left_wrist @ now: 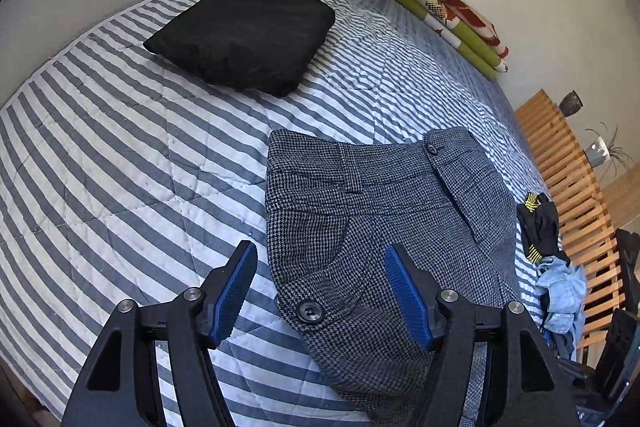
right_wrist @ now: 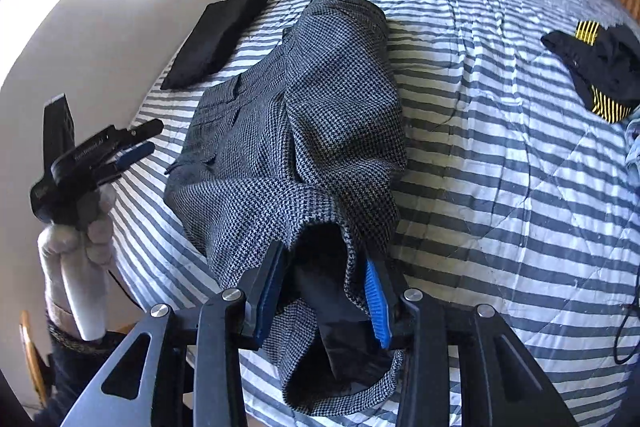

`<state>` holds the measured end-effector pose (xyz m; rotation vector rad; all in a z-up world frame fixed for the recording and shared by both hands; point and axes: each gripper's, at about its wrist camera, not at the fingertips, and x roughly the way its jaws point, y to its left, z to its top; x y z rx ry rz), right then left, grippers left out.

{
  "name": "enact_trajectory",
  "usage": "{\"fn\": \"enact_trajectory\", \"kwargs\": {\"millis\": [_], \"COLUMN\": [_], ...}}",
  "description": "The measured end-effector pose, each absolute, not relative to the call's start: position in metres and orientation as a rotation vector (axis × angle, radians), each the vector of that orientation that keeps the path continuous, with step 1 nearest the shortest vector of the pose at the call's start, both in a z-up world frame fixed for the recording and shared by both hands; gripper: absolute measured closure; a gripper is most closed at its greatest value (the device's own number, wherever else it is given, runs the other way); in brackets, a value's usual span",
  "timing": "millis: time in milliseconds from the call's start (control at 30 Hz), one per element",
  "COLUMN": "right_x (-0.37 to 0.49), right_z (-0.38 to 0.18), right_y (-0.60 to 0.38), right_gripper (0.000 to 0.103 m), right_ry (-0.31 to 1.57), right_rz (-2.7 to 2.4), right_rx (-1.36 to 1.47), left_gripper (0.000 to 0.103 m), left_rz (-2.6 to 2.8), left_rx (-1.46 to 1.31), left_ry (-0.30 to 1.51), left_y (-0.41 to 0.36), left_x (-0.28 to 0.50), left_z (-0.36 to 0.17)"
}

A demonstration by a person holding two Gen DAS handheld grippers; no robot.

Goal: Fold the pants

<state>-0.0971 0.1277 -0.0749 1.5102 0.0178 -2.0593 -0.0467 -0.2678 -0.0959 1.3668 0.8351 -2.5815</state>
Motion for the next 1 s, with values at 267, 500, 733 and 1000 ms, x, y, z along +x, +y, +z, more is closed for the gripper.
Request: {"fn": "enact_trajectory", "kwargs": {"millis": [267, 500, 733, 1000], "right_x": [-0.024, -0.107, -0.239, -0.253], "right_z": [-0.051, -0.023, -0.051, -0.111], "right_y": [0.054, 0.109, 0.147, 0.104], "right_gripper": [0.089, 0.051, 0.051, 0.055], "right_ry": [0.247, 0.071, 0.001, -0.178], "right_rz": [-1.733, -2.051, -2.217, -1.95], "right_rx": [1.338, 1.219, 1.343, 1.497], "left_gripper": [0.03, 0.03, 0.044, 0.098], "left_rz": [-2.493, -2.429, -2.408, -2.475], "left_rx": [1.423, 1.45, 1.452, 1.359], "left_ry": [0.871, 0.839, 0.779, 0.793], "left_y": [-0.275, -0.27, -0.248, -0.263], "left_x": [-0.056, -0.08, -0.107, -0.086], "left_z": [-0.115, -0.136, -0.154, -0.136]}}
